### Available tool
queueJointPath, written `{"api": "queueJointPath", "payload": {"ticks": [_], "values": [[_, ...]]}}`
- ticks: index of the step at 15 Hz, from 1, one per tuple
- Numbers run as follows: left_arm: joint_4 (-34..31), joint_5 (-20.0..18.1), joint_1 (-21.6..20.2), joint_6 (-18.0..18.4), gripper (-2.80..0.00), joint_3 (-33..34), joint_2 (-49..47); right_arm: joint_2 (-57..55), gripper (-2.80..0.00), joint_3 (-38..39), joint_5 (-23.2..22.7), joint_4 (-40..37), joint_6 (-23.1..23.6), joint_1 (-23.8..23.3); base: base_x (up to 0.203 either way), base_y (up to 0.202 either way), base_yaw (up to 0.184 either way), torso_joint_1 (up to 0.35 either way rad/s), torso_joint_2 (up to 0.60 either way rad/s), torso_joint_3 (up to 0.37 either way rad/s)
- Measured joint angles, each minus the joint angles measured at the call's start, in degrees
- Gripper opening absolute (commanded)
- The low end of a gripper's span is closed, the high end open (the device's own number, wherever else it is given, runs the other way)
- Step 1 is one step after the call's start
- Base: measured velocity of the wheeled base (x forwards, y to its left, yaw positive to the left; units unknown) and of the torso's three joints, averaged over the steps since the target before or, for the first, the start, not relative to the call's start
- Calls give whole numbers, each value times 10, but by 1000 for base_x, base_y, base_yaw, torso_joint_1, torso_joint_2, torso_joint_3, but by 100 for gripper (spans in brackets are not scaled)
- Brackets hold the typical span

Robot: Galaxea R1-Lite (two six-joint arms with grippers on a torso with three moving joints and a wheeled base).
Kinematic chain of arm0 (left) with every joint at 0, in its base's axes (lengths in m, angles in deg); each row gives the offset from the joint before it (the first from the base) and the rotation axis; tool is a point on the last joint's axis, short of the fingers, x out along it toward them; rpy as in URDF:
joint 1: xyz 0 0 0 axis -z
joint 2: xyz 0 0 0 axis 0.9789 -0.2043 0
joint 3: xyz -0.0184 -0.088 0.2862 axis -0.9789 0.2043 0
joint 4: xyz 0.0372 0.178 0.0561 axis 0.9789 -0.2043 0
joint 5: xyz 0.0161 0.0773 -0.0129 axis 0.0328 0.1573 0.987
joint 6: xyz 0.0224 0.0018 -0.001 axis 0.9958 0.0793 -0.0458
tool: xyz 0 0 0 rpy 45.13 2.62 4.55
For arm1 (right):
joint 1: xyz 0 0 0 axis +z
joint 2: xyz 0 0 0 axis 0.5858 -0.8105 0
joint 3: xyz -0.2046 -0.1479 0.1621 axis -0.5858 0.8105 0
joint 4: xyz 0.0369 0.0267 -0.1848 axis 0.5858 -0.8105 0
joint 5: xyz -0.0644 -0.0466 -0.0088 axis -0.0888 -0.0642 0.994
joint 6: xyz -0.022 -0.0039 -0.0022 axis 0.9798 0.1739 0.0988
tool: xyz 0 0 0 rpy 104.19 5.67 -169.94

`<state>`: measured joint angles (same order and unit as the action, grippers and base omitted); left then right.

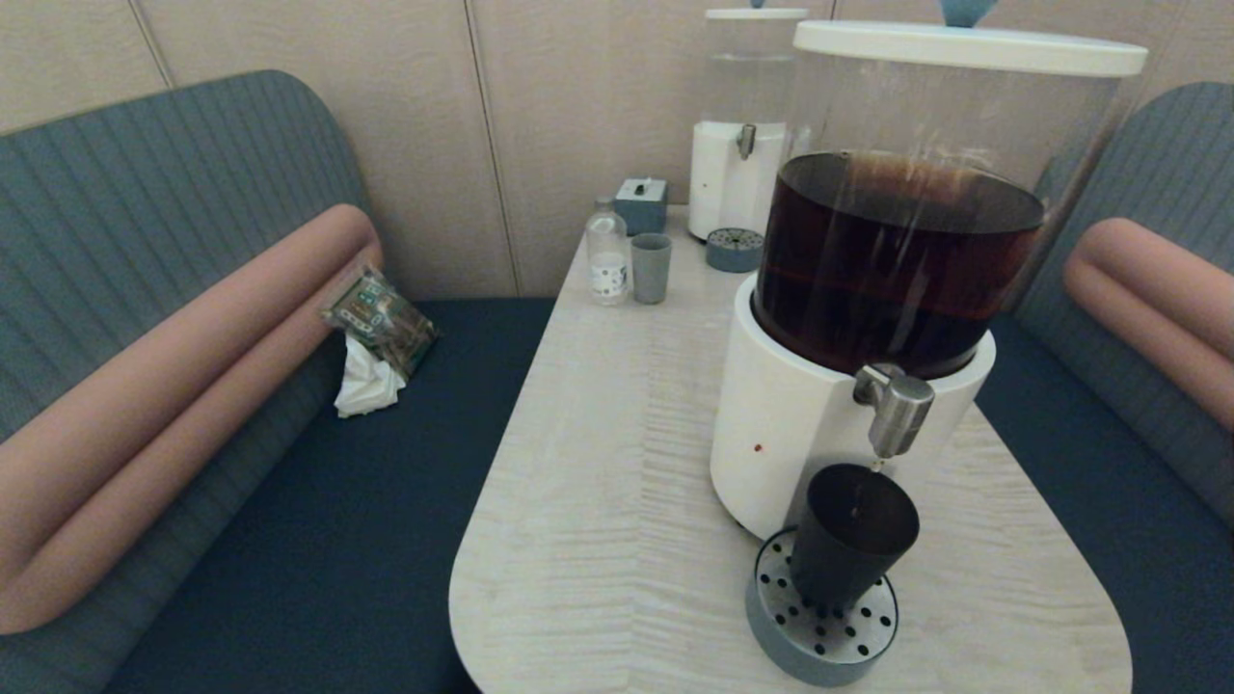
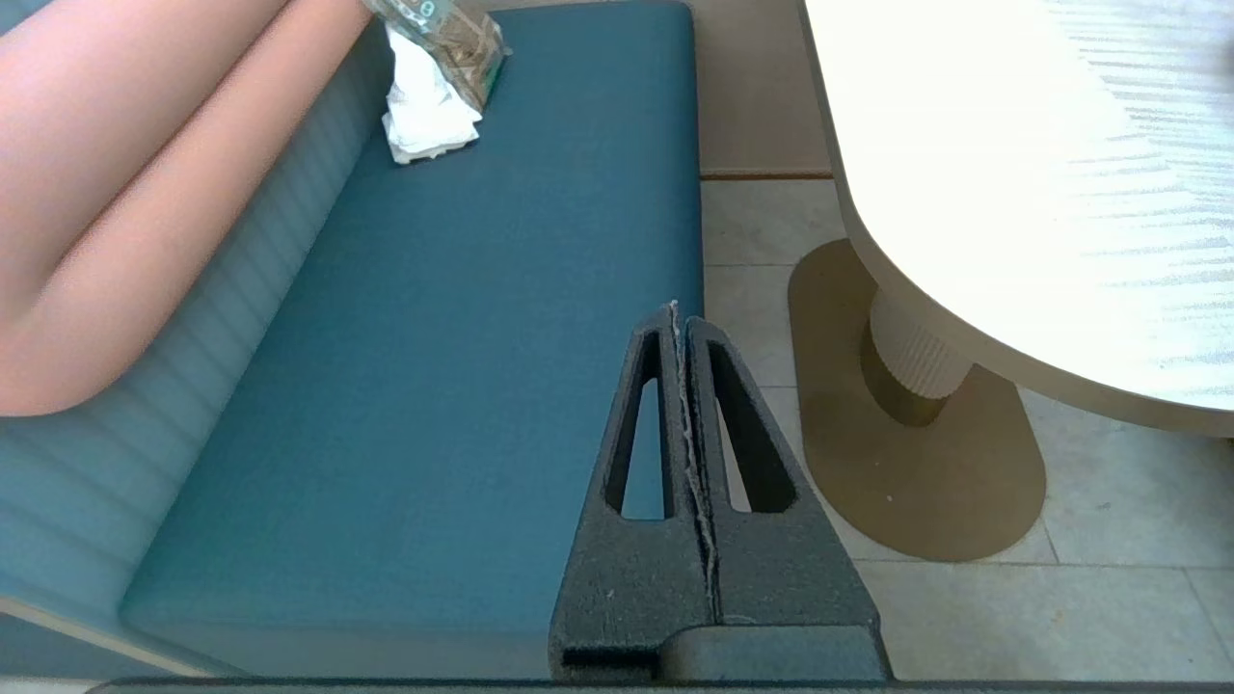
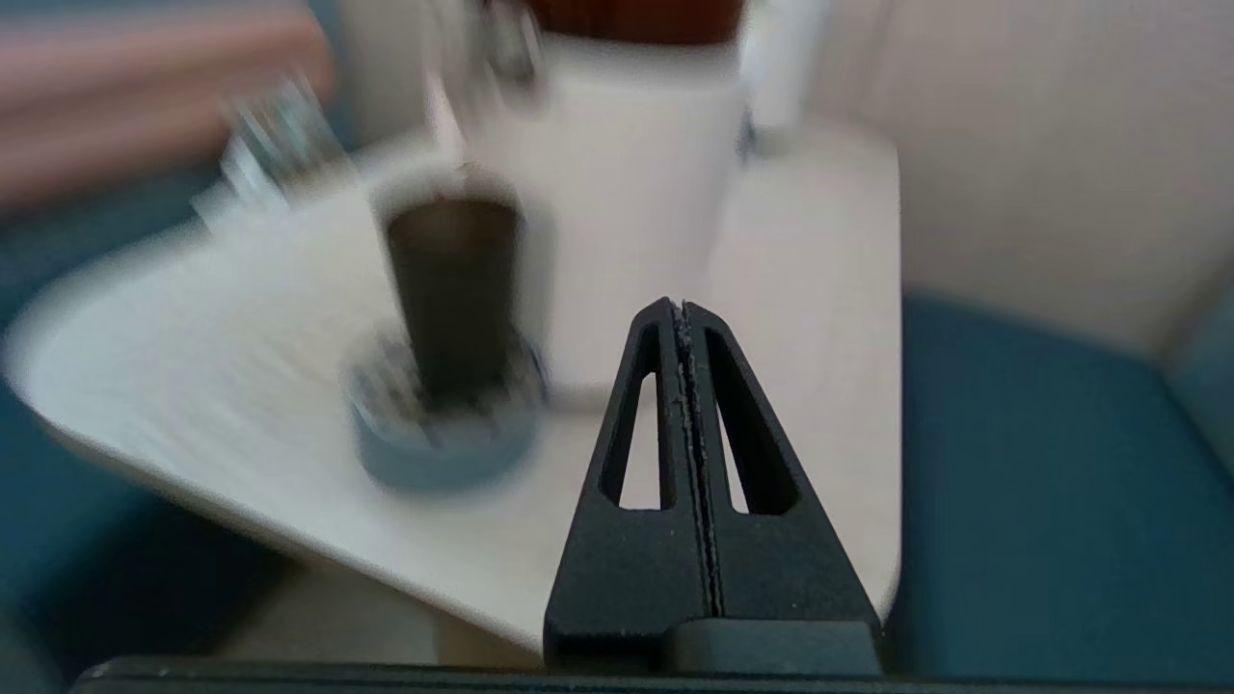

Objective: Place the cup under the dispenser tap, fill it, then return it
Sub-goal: Turn off the faucet

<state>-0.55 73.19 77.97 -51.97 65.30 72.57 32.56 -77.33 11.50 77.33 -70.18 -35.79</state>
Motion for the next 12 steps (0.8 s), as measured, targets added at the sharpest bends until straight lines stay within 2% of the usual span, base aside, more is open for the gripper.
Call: {"api": "queueJointPath", "payload": {"ticks": [4,9,12], "values": [[0,0,0,0,-280,0,0,1,-280,91,47,55,24,0,0,0,0,0,0,0],[0,0,0,0,-280,0,0,1,-280,104,112,0,22,0,0,0,0,0,0,0],[0,0,0,0,-280,0,0,1,-280,104,120,-24,17,0,0,0,0,0,0,0]]}}
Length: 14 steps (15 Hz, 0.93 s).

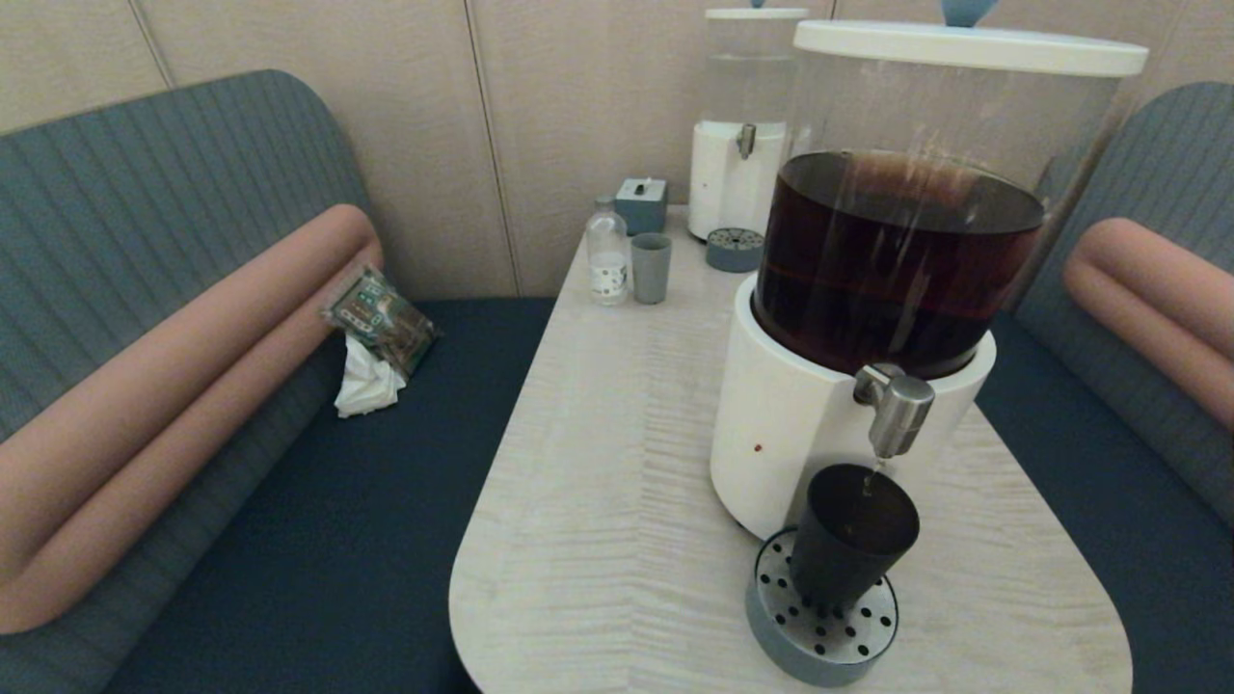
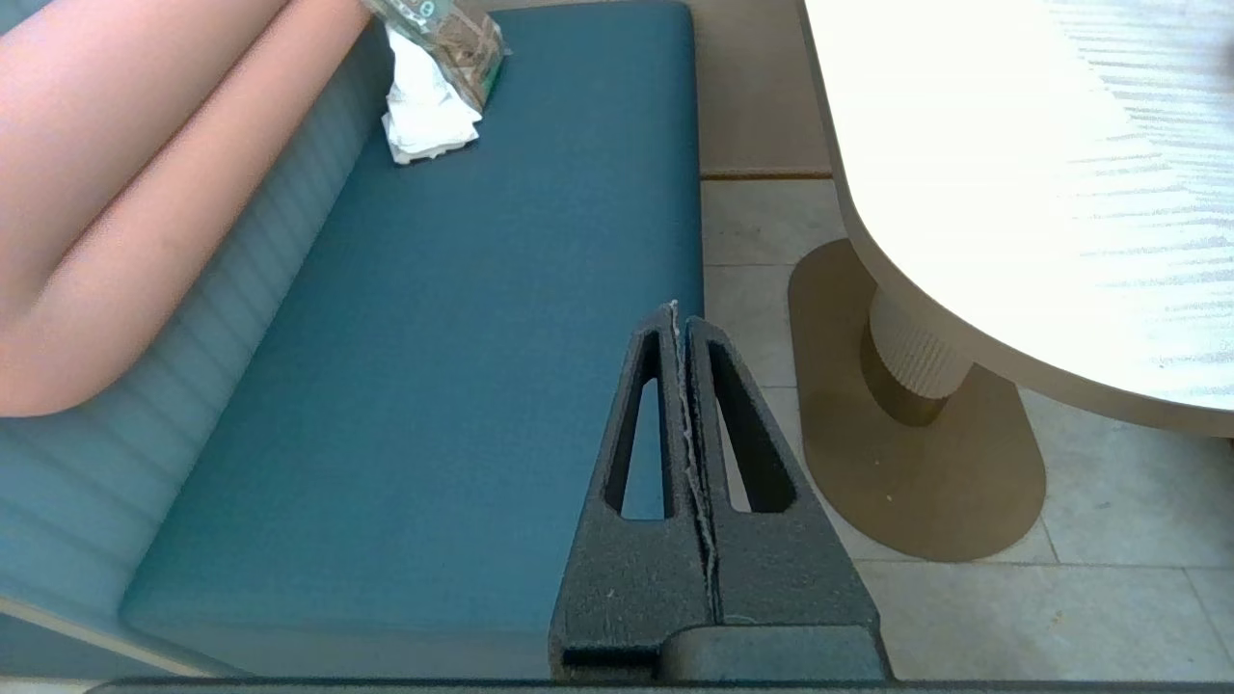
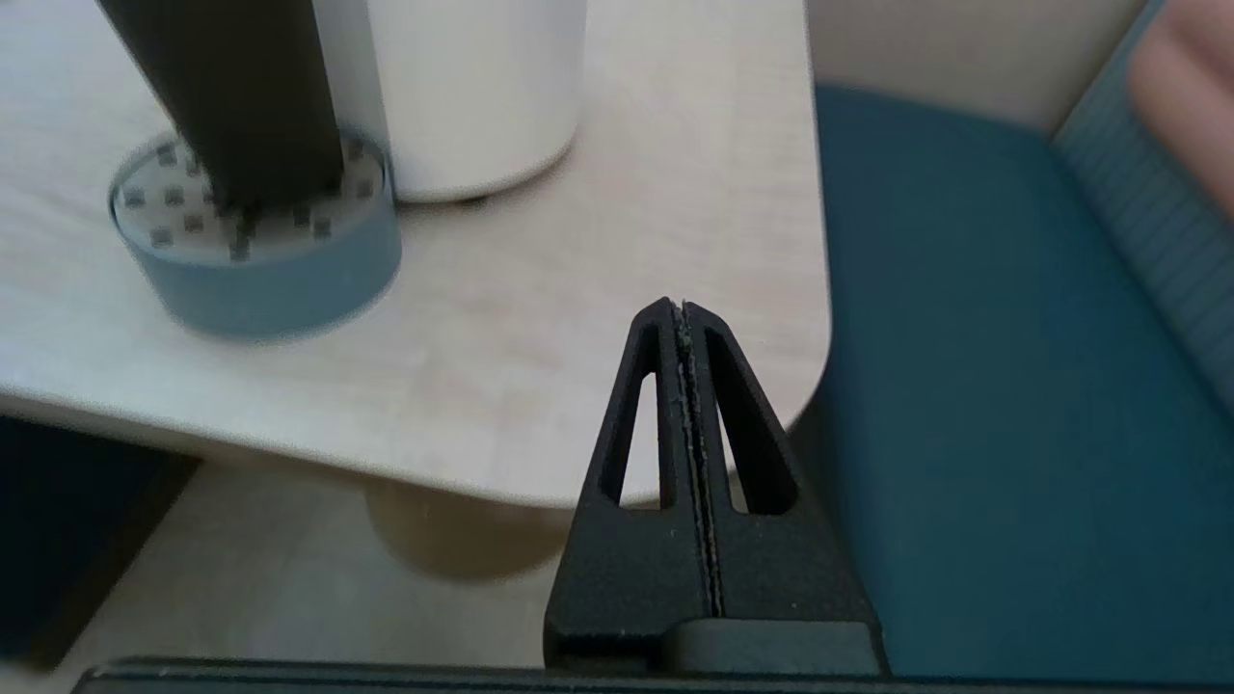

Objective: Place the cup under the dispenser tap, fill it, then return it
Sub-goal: Turn off the faucet

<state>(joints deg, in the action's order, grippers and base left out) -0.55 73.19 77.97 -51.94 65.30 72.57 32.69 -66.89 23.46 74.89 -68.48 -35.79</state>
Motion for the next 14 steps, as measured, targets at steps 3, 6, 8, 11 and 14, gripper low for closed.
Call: {"api": "queueJointPath", "payload": {"ticks": [3,6,8,11,14], "values": [[0,0,0,0,-280,0,0,0,-280,0,-1,-18,-12,0,0,0,0,0,0,0],[0,0,0,0,-280,0,0,-1,-280,0,1,-18,-27,0,0,0,0,0,0,0],[0,0,0,0,-280,0,0,-1,-280,0,8,-19,-45,0,0,0,0,0,0,0],[5,1,0,-4,-280,0,0,-1,-280,-3,8,-24,-45,0,0,0,0,0,0,0],[10,2,0,-7,-280,2,0,-1,-280,-3,8,-25,-45,0,0,0,0,0,0,0]]}}
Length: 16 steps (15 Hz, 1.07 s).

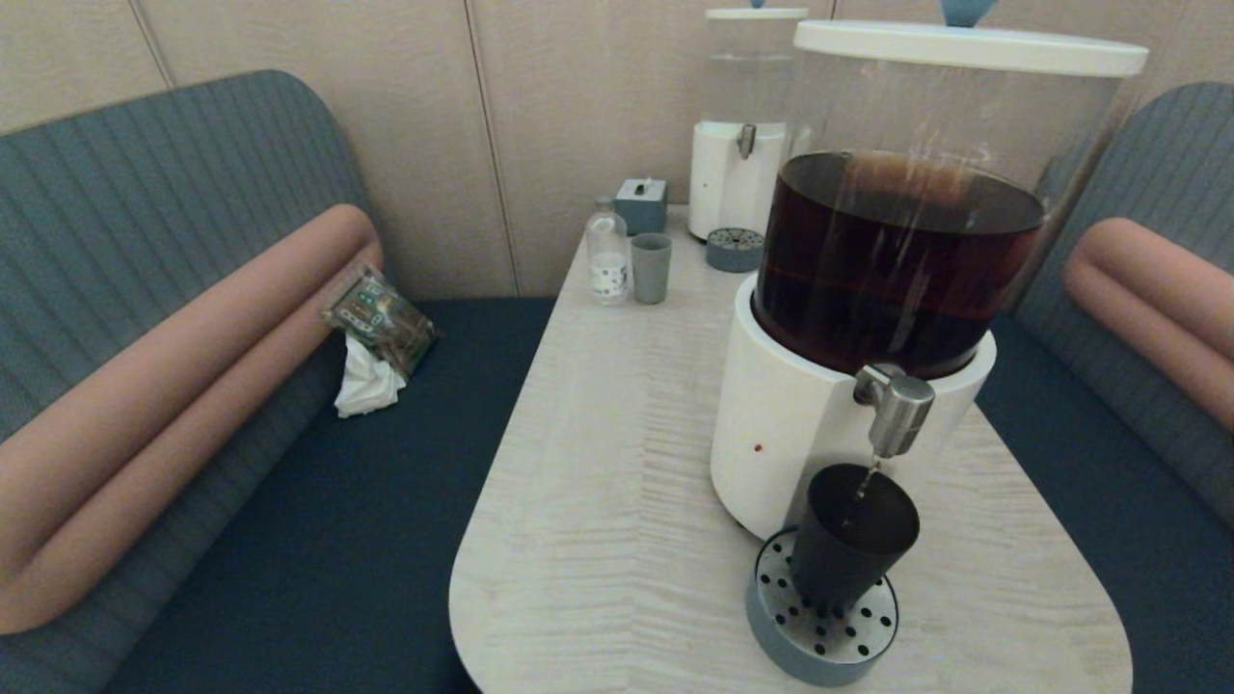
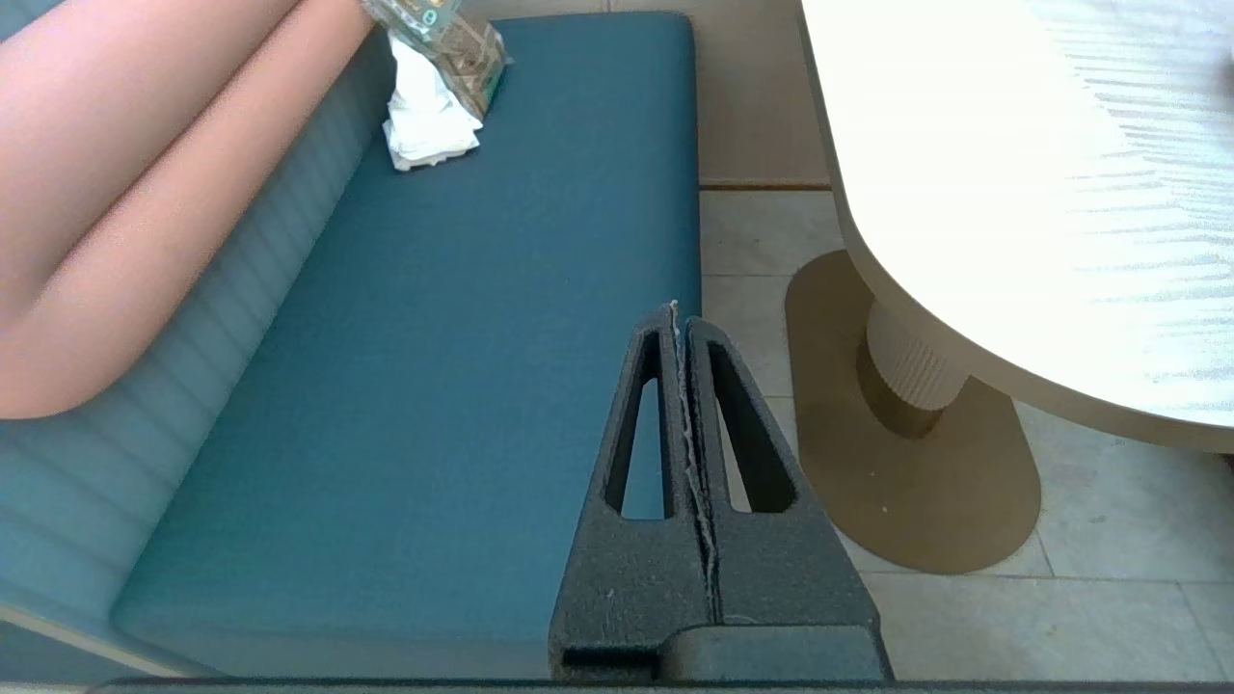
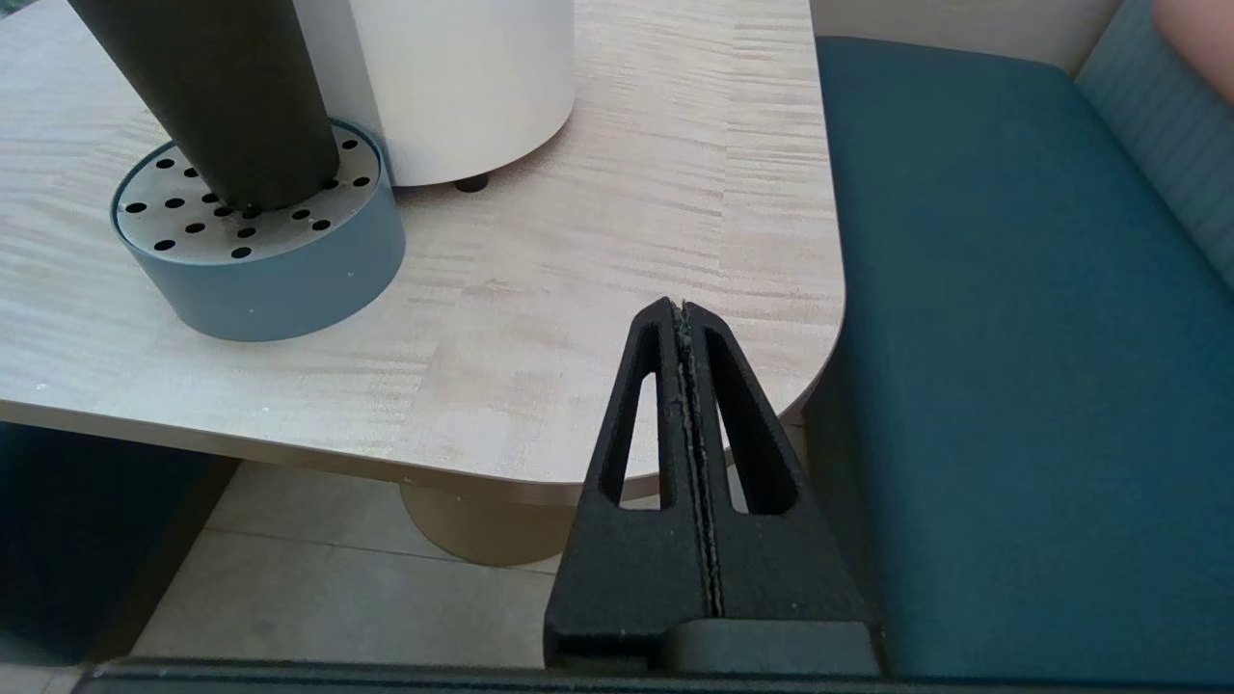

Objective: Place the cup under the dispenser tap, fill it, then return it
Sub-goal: Turn off the faucet

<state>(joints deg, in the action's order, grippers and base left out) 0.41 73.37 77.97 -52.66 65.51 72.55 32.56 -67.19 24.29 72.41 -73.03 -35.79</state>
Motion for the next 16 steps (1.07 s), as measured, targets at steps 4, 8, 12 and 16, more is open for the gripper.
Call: {"api": "queueJointPath", "payload": {"ticks": [4,8,12,16], "values": [[-1,-4,0,5,-280,0,0,0,-280,0,1,1,1,0,0,0,0,0,0,0],[-6,0,0,3,-280,0,-1,0,-280,2,2,7,-5,0,0,0,0,0,0,0],[23,1,0,3,-280,5,-1,1,-280,3,3,7,-6,0,0,0,0,0,0,0],[14,-17,0,17,-280,-16,-3,1,-280,3,2,8,-7,0,0,0,0,0,0,0]]}}
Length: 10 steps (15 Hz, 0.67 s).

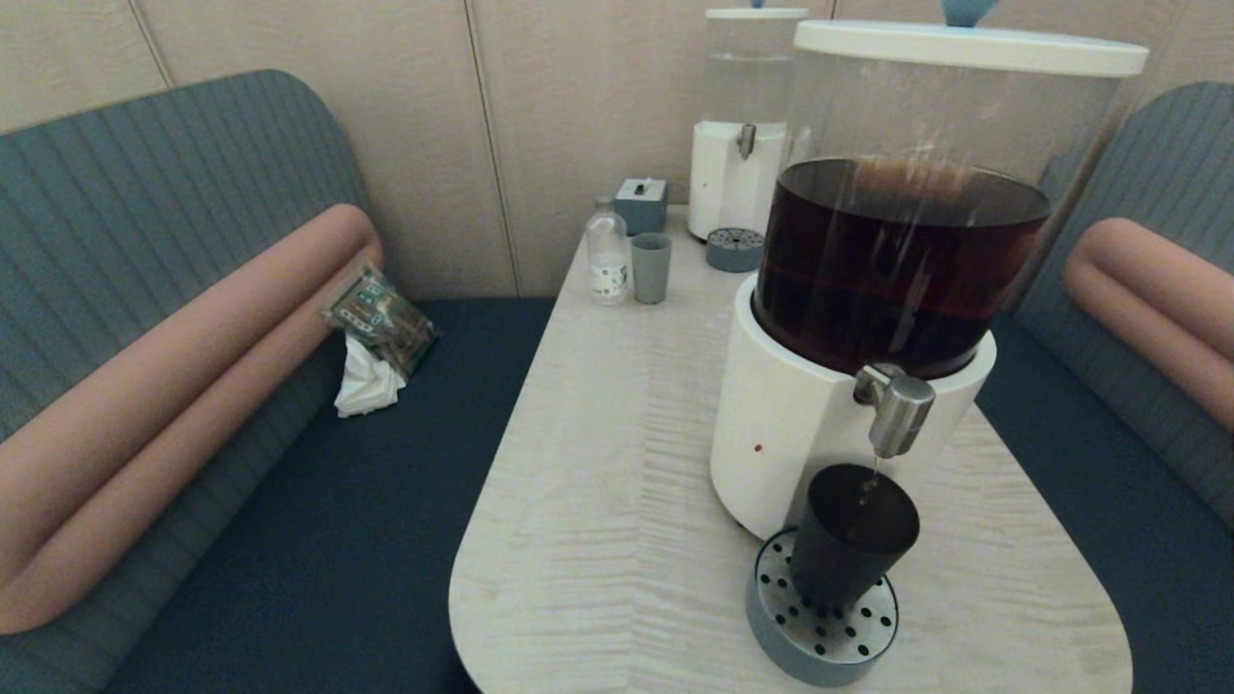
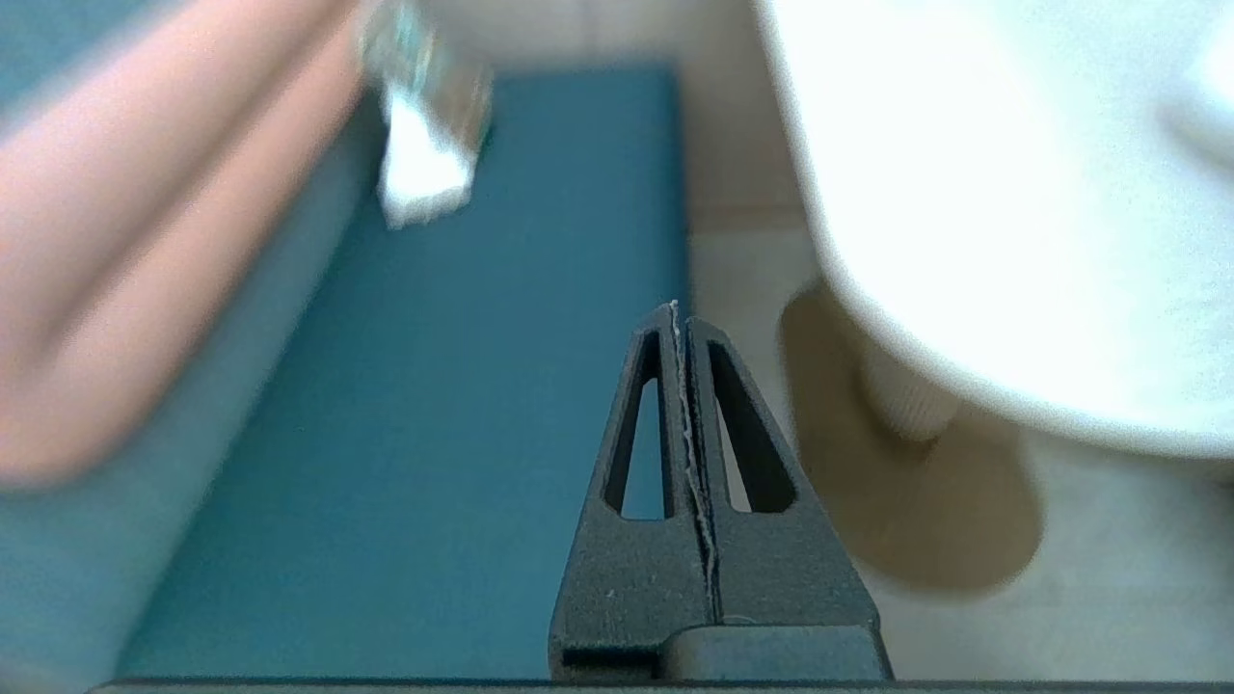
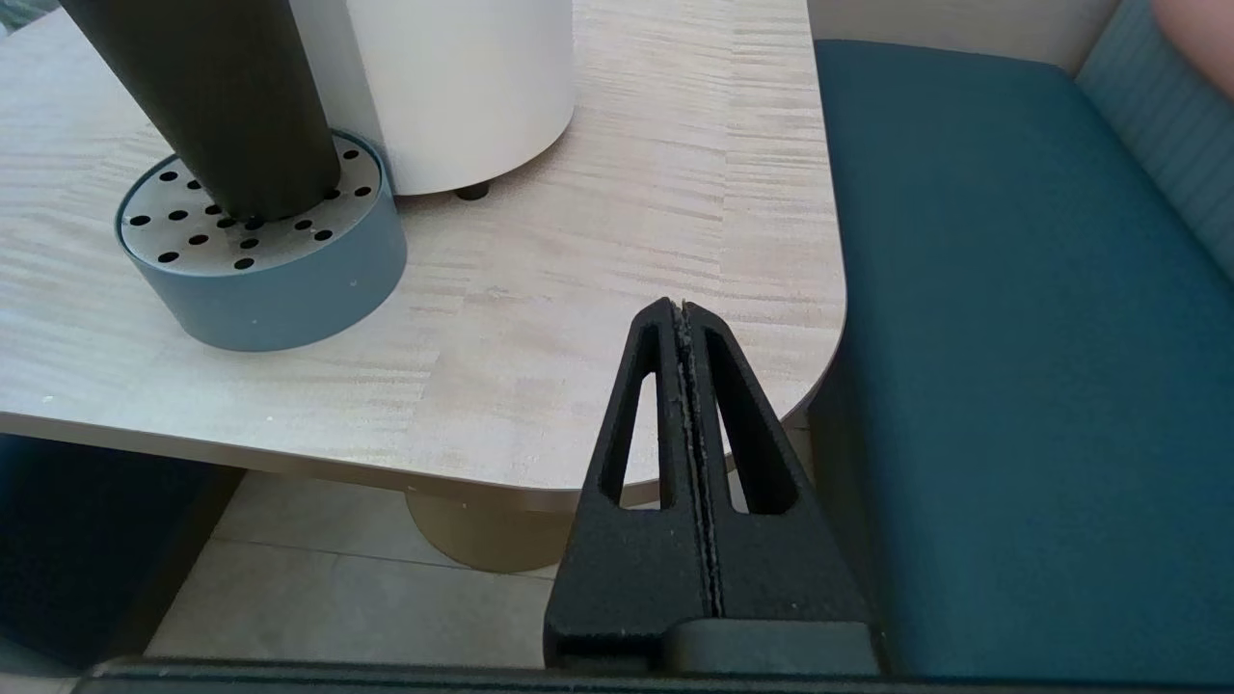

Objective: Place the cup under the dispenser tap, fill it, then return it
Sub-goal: Turn off the faucet

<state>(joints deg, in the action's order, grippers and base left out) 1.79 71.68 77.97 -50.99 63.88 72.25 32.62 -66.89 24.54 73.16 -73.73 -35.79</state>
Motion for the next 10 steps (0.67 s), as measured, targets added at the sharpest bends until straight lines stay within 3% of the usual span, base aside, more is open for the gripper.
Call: {"api": "queueJointPath", "payload": {"ticks": [4,8,10], "values": [[-55,-65,1,-14,-280,-187,-93,0,-280,0,0,0,0,0,0,0,0,0,0,0],[-63,-162,3,-33,-280,-397,-321,0,-280,0,0,0,0,0,0,0,0,0,0,0],[-42,-221,3,-38,-280,-452,-431,0,-280,0,0,0,0,0,0,0,0,0,0,0]]}}
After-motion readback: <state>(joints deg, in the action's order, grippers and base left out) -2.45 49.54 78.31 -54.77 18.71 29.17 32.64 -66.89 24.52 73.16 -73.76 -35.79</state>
